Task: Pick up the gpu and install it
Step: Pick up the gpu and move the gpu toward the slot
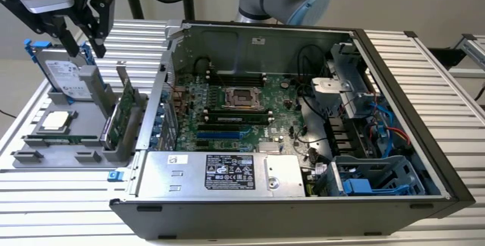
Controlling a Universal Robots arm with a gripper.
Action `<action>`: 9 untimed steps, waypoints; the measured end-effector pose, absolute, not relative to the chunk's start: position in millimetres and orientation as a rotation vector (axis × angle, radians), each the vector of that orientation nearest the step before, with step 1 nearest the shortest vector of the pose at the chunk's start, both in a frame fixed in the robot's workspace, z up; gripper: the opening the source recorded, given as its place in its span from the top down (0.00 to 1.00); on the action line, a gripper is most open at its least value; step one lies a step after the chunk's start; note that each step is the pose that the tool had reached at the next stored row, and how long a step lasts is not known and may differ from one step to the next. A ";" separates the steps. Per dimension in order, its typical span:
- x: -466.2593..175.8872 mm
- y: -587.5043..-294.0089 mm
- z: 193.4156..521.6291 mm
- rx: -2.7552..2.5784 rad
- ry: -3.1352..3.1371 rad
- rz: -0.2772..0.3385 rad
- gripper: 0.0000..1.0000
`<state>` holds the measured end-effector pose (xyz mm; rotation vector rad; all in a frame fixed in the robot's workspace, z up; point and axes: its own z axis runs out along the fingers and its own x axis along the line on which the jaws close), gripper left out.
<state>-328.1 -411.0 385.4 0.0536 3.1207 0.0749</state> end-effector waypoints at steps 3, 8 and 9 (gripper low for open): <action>-328.1 -410.9 385.3 0.054 3.121 0.075 0.00; -328.1 -410.9 384.3 0.054 3.121 0.075 0.00; -328.1 -410.9 384.1 0.054 3.121 0.075 0.00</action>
